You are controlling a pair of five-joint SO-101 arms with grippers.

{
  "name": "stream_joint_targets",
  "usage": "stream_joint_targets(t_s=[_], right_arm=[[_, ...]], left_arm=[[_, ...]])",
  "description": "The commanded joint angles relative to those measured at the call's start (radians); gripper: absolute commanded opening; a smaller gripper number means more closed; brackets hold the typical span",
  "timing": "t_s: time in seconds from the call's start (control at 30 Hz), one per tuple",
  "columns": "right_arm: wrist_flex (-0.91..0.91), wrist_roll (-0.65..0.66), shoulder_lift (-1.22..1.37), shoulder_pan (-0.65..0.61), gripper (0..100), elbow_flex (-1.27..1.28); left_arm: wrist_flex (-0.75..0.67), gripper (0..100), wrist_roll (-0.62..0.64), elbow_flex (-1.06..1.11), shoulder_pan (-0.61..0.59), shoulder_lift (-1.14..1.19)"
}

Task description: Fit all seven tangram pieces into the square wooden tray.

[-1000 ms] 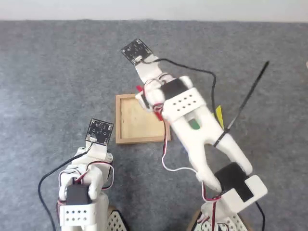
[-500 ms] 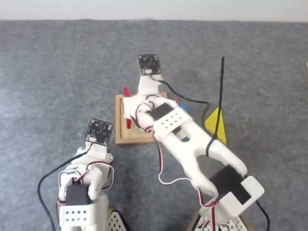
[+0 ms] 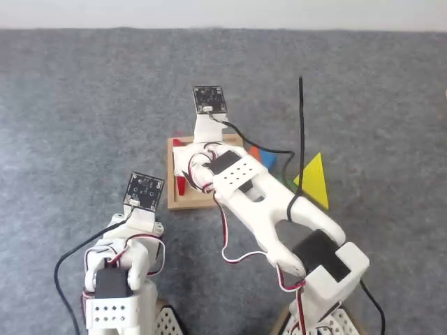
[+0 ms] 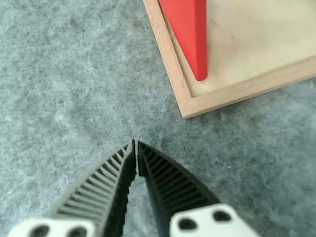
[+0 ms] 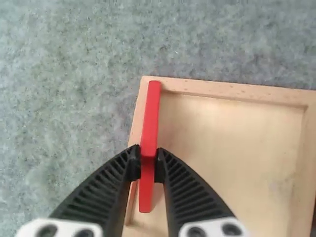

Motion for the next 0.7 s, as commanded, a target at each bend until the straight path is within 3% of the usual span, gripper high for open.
stream_joint_targets(t_s=[0.0,0.1,0.33,0.5,0.67], right_arm=[[0.019,-0.009,0.001,-0.002,0.9,-0.043],[0.028,-0.072,0.002,0.010,3.7,-0.041],[0.142,-0.120,-0.010,-0.002,23.6,-0.061],[0.202,-0.052,-0.059,-0.028,18.9,-0.083],[0.312,0.183,-0.191,0.005,12.0,-0.077]], left_arm=[[0.005,1,-0.006,-0.008,0.000,-0.014],[0.005,1,-0.006,-0.008,0.000,-0.014],[0.005,1,-0.006,-0.008,0.002,-0.014],[0.005,1,-0.006,-0.008,0.002,-0.014],[0.005,1,-0.006,-0.008,0.000,-0.014]])
